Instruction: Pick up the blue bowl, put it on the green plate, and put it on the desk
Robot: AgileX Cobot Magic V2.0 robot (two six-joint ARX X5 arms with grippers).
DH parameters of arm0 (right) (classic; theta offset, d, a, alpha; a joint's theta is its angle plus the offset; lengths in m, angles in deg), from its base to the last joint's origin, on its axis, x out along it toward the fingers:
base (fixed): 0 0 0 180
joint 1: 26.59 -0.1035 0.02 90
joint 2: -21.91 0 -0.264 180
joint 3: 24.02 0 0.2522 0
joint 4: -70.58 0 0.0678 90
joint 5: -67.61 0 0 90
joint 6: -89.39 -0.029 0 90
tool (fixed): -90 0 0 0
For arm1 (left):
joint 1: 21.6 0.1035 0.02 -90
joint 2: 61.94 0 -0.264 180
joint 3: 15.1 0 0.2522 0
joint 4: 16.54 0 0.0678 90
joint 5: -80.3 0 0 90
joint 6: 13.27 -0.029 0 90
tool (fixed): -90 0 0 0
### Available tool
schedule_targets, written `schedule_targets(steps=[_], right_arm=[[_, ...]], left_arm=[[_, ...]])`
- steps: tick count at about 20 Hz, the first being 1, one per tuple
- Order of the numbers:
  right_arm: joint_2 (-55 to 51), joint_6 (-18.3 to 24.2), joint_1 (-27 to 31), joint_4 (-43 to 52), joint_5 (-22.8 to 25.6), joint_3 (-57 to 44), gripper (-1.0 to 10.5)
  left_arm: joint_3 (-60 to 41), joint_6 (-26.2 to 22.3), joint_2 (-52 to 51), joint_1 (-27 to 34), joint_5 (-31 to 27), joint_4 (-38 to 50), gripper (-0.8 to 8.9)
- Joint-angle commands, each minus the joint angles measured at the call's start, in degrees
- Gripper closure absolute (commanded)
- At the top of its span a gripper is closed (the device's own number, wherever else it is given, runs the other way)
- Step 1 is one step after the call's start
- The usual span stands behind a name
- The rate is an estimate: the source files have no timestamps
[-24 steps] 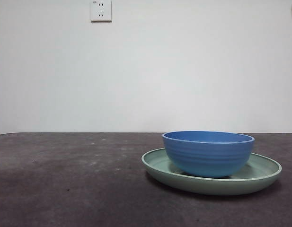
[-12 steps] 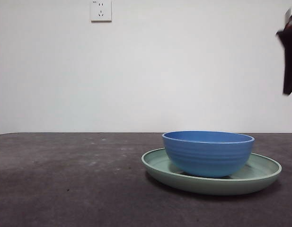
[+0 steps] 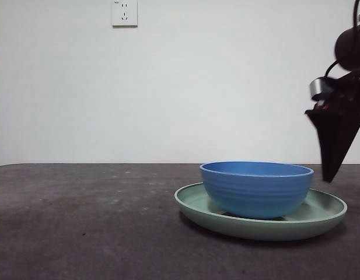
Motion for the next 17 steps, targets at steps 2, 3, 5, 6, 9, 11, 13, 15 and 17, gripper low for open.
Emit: schedule_targets(steps=[2, 3, 5, 6, 9, 11, 13, 15, 17], right_arm=[[2.54, -0.39, -2.97, 2.64, 2.58, 0.90, 4.8], [3.06, -1.09, -3.67, 3.43, 3.10, 0.90, 5.0], [4.04, -2.05, -4.55, 4.61, 3.13, 0.87, 5.4], [4.61, -2.49, -4.90, 5.05, 3.13, 0.87, 5.4], [5.92, -3.06, -5.53, 5.64, 3.08, 0.87, 6.0], [6.88, -4.15, -5.55, 6.23, 2.67, 0.87, 6.7], [7.74, -5.16, -5.55, 6.43, 2.64, 0.87, 7.4], [8.57, -5.40, -5.55, 6.40, 2.67, 0.87, 8.0], [8.81, -5.73, -5.55, 6.67, 2.62, 0.87, 9.2]], left_arm=[[0.57, -0.70, 0.31, -0.35, 0.46, 0.57, 2.82], [0.57, -0.72, 0.31, -0.35, 0.46, 0.57, 2.82], [0.57, -0.72, 0.31, -0.35, 0.46, 0.57, 2.82], [0.57, -0.72, 0.31, -0.35, 0.46, 0.57, 2.82], [0.57, -0.74, 0.31, -0.35, 0.46, 0.57, 2.82], [0.57, -0.77, 0.31, -0.35, 0.46, 0.57, 2.82], [0.57, -0.77, 0.31, -0.35, 0.46, 0.57, 2.82], [0.57, -0.74, 0.31, -0.35, 0.46, 0.57, 2.82], [0.57, -0.74, 0.31, -0.35, 0.46, 0.57, 2.82]])
